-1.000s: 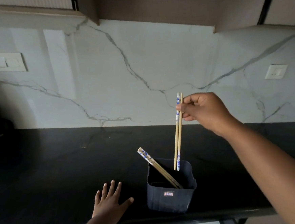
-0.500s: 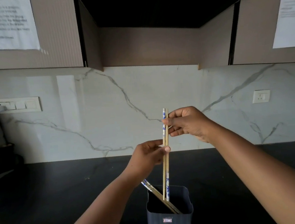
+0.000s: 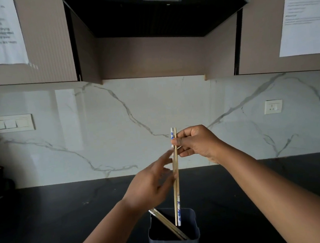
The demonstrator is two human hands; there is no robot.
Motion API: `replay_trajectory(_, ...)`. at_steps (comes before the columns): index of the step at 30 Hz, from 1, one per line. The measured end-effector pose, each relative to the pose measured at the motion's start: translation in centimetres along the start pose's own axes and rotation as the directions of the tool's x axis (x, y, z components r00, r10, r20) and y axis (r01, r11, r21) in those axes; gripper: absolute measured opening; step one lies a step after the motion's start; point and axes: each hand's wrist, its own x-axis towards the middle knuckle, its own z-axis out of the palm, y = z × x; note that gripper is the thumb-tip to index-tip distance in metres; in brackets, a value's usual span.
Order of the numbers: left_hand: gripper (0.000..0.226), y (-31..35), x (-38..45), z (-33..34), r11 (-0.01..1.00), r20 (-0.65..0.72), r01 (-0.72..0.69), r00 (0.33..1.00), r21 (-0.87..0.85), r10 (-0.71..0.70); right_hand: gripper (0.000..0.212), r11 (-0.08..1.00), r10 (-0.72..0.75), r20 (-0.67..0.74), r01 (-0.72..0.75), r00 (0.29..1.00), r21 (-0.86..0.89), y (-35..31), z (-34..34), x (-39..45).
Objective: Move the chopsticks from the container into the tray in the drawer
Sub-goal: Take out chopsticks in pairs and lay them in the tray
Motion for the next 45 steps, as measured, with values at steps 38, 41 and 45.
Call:
replay_trajectory(38, 0.016, 5.2, 4.1, -2.9, 0.796, 0.177, 0.267, 0.963, -0.543, -0.202, 0.008, 0.891, 0.233, -0.085, -0.178, 0.969, 0.419, 1.5, -2.6, -1.1)
replay_trajectory(41, 0.01, 4.8, 5.0, -2.8, 0.684, 0.271, 0.484, 0.875, -0.546, -0.402, 0.014, 0.918, 0.192, -0.083, -0.149, 0.978, 0.369, 1.5, -2.0, -1.1)
replay_trajectory(45, 0.009, 4.1, 5.5, -2.9, 0.629, 0.336, 0.609, 0.793, -0.484, -0.509, 0.013, 0.943, 0.144, -0.068, -0.116, 0.987, 0.312, 1.2, -0.7, -1.1)
